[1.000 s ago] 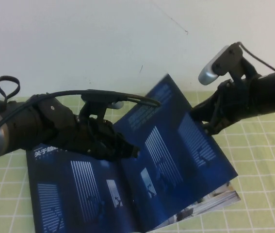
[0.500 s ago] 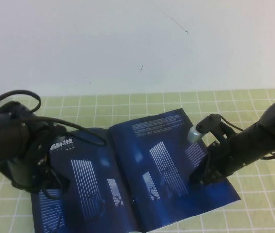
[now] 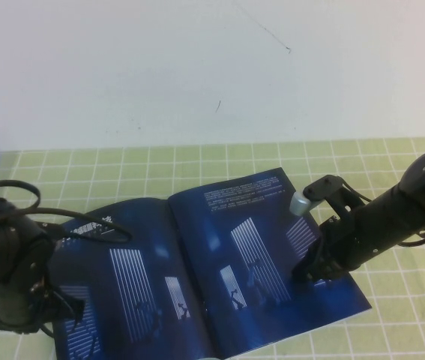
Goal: Close book
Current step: 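Close the open booklet and leave it lying on the table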
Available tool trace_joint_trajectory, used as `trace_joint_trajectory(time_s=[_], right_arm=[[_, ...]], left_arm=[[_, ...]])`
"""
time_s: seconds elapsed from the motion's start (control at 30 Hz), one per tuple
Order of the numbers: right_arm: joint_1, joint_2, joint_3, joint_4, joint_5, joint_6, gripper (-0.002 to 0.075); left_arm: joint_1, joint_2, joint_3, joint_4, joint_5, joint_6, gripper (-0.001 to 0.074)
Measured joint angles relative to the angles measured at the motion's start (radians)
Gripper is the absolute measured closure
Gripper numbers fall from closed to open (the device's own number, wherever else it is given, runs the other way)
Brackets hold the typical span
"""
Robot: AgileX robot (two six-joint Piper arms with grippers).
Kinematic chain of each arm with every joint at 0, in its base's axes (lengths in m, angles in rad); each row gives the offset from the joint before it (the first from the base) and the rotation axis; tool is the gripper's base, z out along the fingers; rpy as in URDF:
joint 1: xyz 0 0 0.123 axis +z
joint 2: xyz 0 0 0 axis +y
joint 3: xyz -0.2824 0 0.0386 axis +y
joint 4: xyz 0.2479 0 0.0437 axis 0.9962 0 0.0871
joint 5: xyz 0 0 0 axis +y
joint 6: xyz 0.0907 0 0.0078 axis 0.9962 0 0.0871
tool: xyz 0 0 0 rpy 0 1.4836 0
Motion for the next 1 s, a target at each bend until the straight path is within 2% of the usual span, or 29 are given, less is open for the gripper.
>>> trace_joint_trajectory(time_s=[0.37, 1.0], right_arm=[[0.000, 0.000, 0.000, -0.002, 0.000, 0.006, 0.0728], [0.000, 0.000, 0.000, -0.002, 0.000, 0.014, 0.0728]], left_arm=[[0.016, -0.002, 0.014, -0.172, -0.137, 0.101, 0.0738], [0.020, -0.002, 0.014, -0.173, -0.113, 0.074, 0.0738]])
